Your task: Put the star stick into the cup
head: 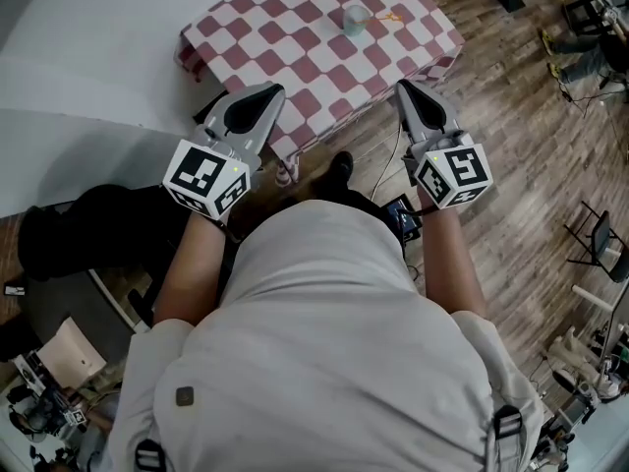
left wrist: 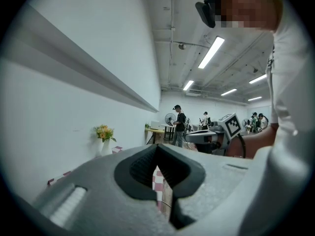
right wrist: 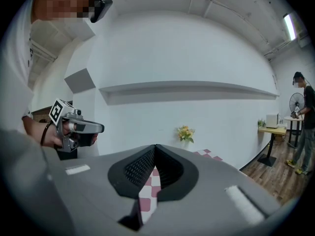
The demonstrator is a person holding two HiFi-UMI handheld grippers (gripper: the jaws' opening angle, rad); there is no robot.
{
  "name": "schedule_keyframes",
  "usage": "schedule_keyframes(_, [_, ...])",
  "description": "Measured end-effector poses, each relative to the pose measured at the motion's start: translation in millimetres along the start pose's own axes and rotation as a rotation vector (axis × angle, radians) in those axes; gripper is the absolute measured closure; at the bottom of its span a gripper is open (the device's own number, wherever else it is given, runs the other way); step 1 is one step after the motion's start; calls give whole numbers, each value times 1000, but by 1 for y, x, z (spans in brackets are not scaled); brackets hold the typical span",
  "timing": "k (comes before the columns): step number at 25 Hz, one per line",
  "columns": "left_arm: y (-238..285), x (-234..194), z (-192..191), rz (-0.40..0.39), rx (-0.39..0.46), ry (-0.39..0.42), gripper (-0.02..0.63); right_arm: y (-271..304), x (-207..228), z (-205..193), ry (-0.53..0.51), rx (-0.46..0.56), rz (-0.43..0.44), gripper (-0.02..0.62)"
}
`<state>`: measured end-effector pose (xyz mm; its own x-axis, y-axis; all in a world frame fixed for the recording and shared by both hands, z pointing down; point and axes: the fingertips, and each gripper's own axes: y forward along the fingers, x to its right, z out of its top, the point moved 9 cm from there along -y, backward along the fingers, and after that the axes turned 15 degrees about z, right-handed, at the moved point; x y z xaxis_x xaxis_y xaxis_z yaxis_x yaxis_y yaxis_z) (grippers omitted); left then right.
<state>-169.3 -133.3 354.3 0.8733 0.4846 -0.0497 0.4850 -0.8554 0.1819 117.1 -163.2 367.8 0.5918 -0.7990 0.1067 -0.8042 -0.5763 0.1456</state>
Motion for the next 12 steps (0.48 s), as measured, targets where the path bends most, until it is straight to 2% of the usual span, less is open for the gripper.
schedule_keyframes(12, [-37,-1,0,-51,40,9,604,-6,-47,9,-57,18,-11,586])
